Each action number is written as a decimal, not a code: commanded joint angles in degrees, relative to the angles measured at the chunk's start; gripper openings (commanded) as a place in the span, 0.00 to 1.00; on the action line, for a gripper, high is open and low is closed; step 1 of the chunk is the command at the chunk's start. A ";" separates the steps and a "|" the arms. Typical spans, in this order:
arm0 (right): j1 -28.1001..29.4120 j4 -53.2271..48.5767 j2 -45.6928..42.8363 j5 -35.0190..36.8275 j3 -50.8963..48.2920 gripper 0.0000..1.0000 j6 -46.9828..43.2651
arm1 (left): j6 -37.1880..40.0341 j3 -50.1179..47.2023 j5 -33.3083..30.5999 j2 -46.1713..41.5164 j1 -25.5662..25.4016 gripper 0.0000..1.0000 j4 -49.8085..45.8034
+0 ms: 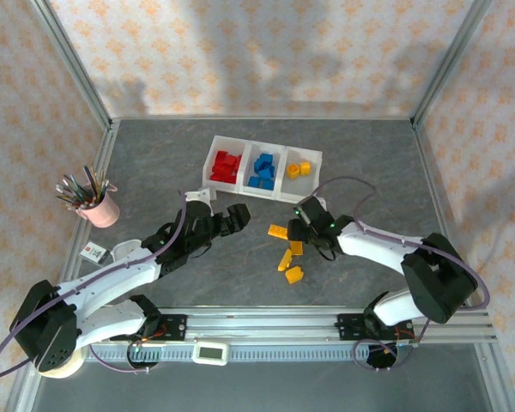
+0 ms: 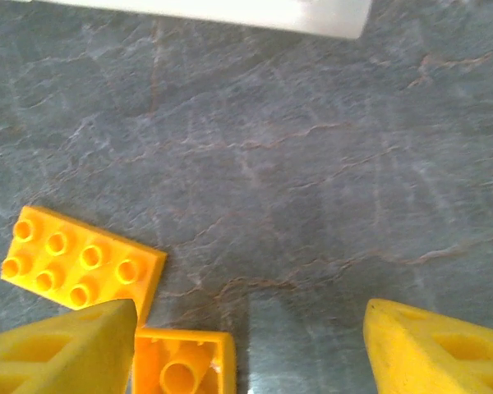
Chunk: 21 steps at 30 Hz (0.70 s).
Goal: Sort the legos into containers by color
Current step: Pick up the lego from the center of the table.
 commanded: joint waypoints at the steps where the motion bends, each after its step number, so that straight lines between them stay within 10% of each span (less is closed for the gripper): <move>1: 2.00 3.10 1.02 0.47 -0.10 0.74 2.78 | -1.57 -0.62 -1.14 -0.86 -0.67 0.99 3.12; 21: 4.82 -1.04 -1.50 5.84 -4.79 0.65 7.91 | -1.18 -0.67 -1.24 0.25 -0.71 0.99 3.09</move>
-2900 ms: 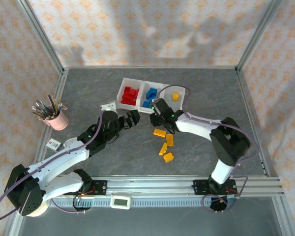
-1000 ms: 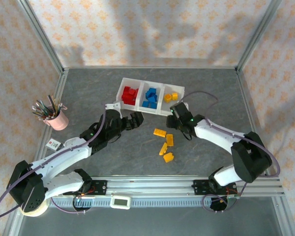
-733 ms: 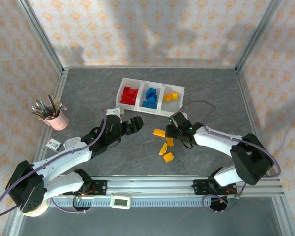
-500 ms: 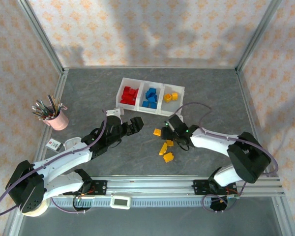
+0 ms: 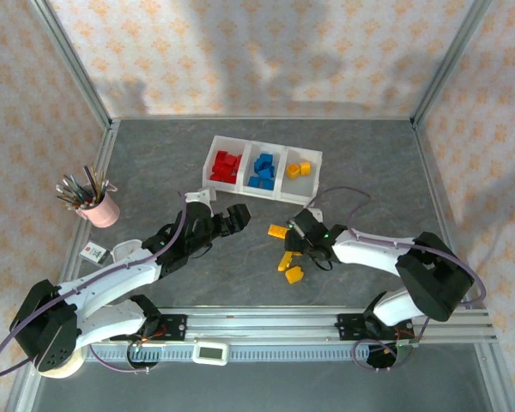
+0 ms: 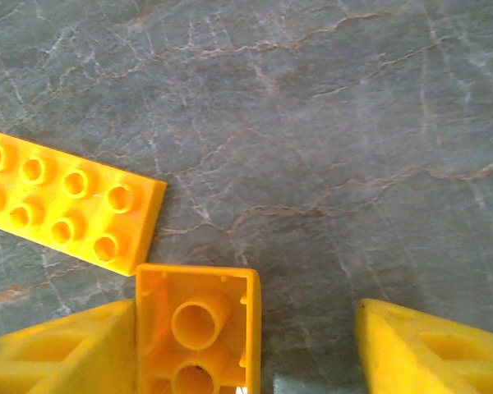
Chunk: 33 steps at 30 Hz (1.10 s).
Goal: Sort the legos into containers by color
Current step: Pick up the lego from the center of the table.
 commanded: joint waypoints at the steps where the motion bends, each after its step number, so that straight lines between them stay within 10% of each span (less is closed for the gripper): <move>1: 0.13 -2.19 -2.41 3.85 -1.27 0.64 1.72 | -0.57 -0.17 -0.97 0.37 -0.39 0.99 2.17; 16: 0.04 -1.09 -0.18 2.78 1.34 0.31 -0.33 | -0.13 1.39 -0.99 1.16 -0.43 0.99 1.58; 33: -11.65 -1.58 6.97 5.61 22.78 0.30 -10.98 | 4.74 12.56 -1.50 8.16 -0.37 0.99 1.08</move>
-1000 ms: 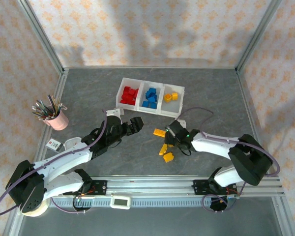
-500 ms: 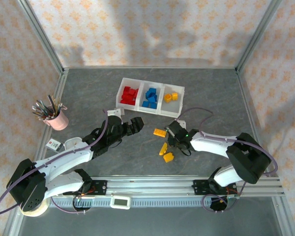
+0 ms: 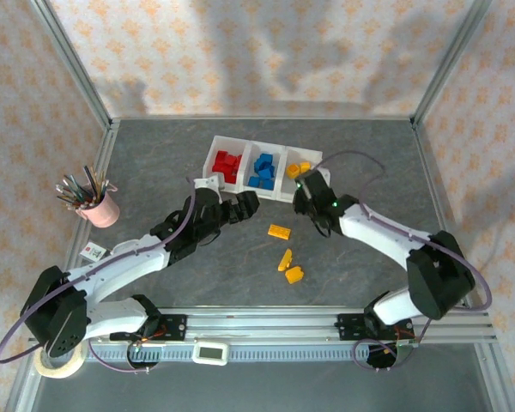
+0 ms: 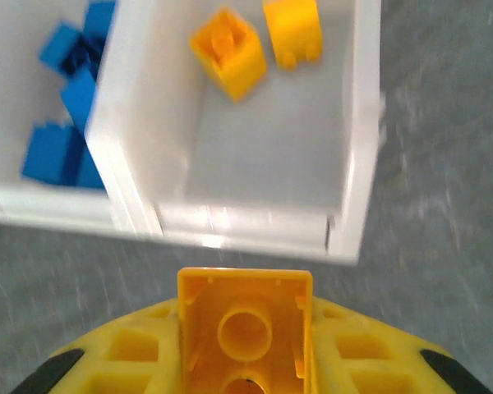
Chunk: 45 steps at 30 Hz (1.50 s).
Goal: Sort the legos into containers by color
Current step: Pick up the lego from the center of the table, then place the lego in the container, then pick up the lego from the center of the table.
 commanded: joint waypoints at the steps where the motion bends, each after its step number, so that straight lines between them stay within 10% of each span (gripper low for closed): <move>1: -2.34 0.72 6.08 2.71 5.91 0.30 -4.09 | 2.94 4.11 -1.78 1.65 -0.36 0.99 0.20; 14: -7.32 0.43 24.12 1.31 22.65 0.45 -7.37 | 3.97 7.26 -3.10 3.47 0.47 0.99 -0.51; 45: 5.74 1.69 -2.87 -6.06 -8.35 0.67 -11.10 | -1.26 -5.16 -6.13 -10.01 0.87 0.99 -2.90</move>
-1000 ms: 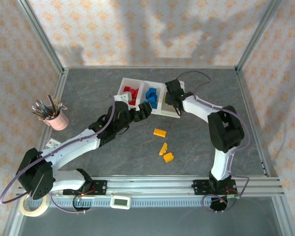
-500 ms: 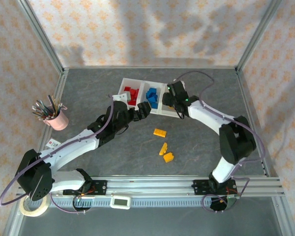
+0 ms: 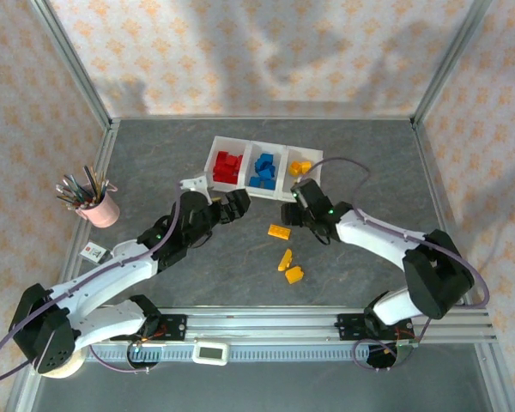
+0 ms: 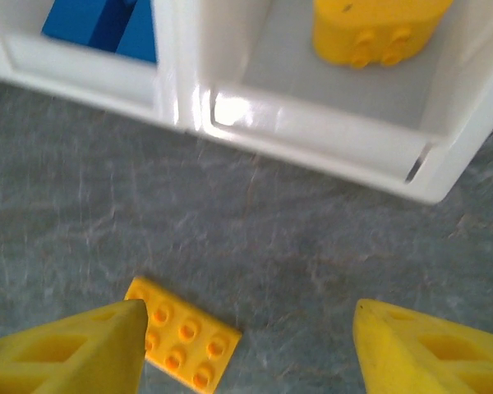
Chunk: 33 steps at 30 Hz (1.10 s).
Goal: Sort the legos into containers by color
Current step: Pick up the lego from the center of the table.
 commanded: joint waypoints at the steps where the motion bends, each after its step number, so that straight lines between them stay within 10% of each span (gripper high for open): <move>1: 2.34 0.65 -0.72 0.53 -1.86 0.68 -2.17 | -2.32 -2.28 -2.28 -2.28 0.48 0.99 -0.74; 21: 10.52 -1.39 12.03 9.17 2.40 0.82 -3.60 | -3.01 -5.27 -4.81 -5.01 0.74 0.99 -1.98; 33: 6.32 -1.45 16.07 6.66 6.35 0.67 -0.72 | -2.42 -5.00 -4.48 -5.12 1.04 0.99 -2.26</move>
